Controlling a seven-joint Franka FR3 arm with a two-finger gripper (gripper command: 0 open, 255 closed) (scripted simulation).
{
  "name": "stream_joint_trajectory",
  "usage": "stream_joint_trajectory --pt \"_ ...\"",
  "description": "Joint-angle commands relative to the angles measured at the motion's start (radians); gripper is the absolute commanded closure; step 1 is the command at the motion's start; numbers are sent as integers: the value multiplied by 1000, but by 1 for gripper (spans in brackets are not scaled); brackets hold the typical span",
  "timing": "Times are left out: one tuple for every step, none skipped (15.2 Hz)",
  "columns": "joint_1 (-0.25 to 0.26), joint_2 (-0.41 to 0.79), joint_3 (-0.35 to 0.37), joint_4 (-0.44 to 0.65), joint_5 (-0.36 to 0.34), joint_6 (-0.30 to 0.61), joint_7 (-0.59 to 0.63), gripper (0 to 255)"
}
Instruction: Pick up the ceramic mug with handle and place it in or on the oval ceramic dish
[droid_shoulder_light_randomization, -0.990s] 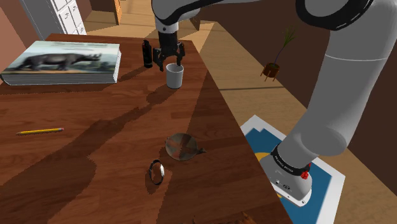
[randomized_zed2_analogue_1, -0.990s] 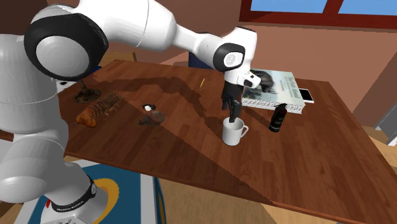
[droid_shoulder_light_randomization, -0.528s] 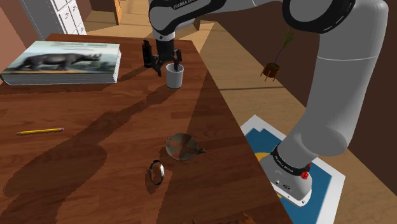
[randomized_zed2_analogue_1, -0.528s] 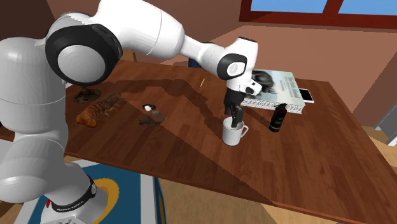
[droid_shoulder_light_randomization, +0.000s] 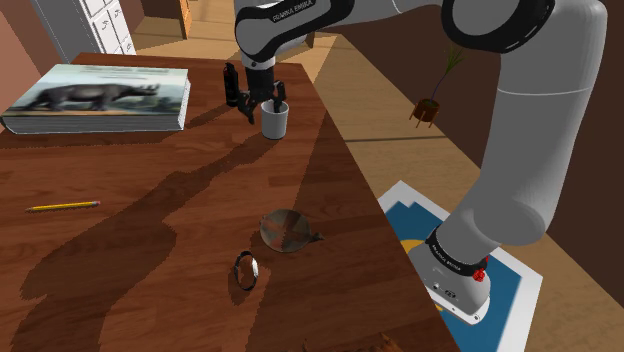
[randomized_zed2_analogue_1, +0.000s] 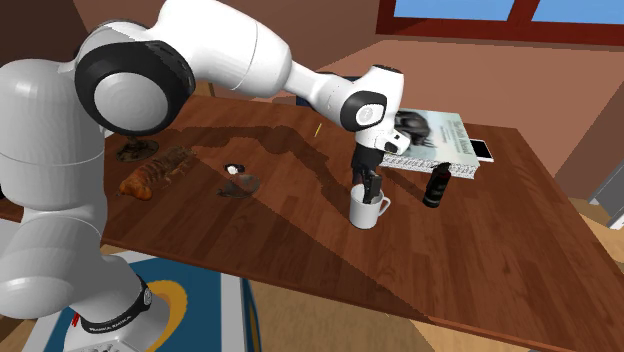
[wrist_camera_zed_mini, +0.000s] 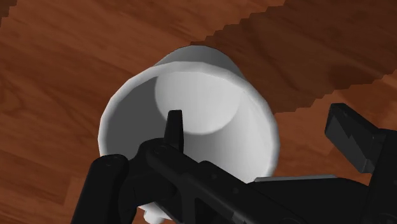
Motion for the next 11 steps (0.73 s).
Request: stream_joint_trajectory --pt "0 0 0 0 0 0 0 0" --pt "0 0 0 0 0 0 0 255" --pt "0 0 0 0 0 0 0 255" --pt "0 0 0 0 0 0 0 255" --pt "0 0 0 0 0 0 0 255" --pt "0 0 0 0 0 0 0 255" --pt "0 0 0 0 0 0 0 255" --pt "0 0 0 0 0 0 0 255" --pt "0 0 0 0 0 0 0 255" --pt "0 0 0 0 0 0 0 255" --pt "0 0 0 0 0 0 0 255"
